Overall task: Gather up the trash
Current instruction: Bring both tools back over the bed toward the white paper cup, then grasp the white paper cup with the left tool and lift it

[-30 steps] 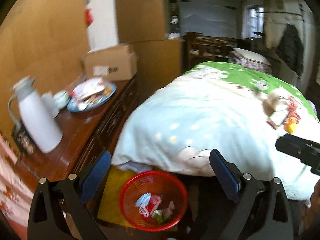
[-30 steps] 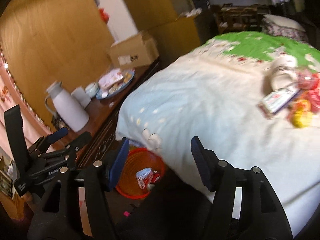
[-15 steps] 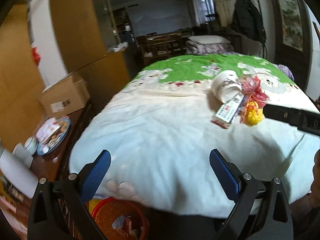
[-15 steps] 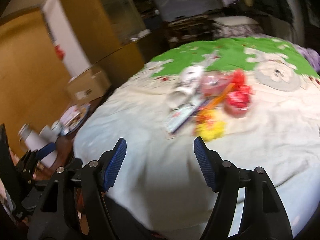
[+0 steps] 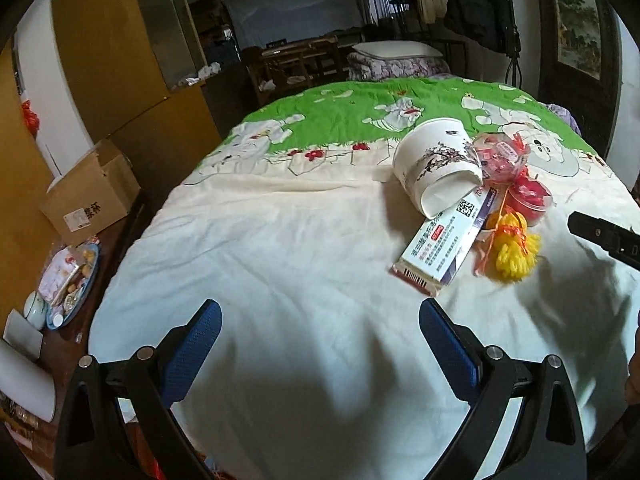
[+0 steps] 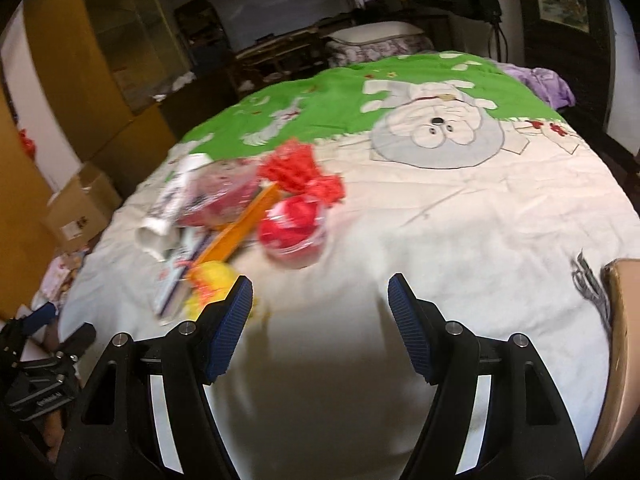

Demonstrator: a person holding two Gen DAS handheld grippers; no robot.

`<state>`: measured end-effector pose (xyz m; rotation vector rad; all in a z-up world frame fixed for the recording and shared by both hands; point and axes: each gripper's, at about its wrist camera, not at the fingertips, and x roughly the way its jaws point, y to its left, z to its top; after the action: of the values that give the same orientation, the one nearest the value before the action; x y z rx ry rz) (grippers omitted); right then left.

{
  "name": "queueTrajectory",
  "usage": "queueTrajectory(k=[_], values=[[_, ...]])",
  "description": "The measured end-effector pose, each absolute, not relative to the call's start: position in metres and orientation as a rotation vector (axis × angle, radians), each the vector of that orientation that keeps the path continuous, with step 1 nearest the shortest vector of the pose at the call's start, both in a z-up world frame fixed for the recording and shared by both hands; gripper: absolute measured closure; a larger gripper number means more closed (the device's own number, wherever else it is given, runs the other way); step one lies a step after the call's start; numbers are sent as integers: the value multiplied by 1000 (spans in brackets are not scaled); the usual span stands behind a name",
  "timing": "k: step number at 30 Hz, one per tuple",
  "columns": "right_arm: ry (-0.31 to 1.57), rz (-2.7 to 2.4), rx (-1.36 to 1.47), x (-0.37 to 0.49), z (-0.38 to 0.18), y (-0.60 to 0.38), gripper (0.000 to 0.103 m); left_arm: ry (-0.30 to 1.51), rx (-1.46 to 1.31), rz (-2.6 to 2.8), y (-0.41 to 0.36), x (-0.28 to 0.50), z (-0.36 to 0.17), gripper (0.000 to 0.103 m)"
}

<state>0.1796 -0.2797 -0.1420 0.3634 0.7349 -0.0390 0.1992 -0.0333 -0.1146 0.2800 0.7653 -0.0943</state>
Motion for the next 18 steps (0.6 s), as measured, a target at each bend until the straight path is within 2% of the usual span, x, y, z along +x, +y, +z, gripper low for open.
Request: queueTrajectory(k=[5, 9, 18], values=[[732, -124, 286, 189, -150, -286, 19, 798, 262, -129, -40, 221, -123, 6], [802, -131, 328, 196, -169, -293, 17, 819, 216, -190, -41, 231, -128, 6], [775, -101, 376, 193, -170, -299, 12, 804, 169, -334, -66, 257, -122, 6]])
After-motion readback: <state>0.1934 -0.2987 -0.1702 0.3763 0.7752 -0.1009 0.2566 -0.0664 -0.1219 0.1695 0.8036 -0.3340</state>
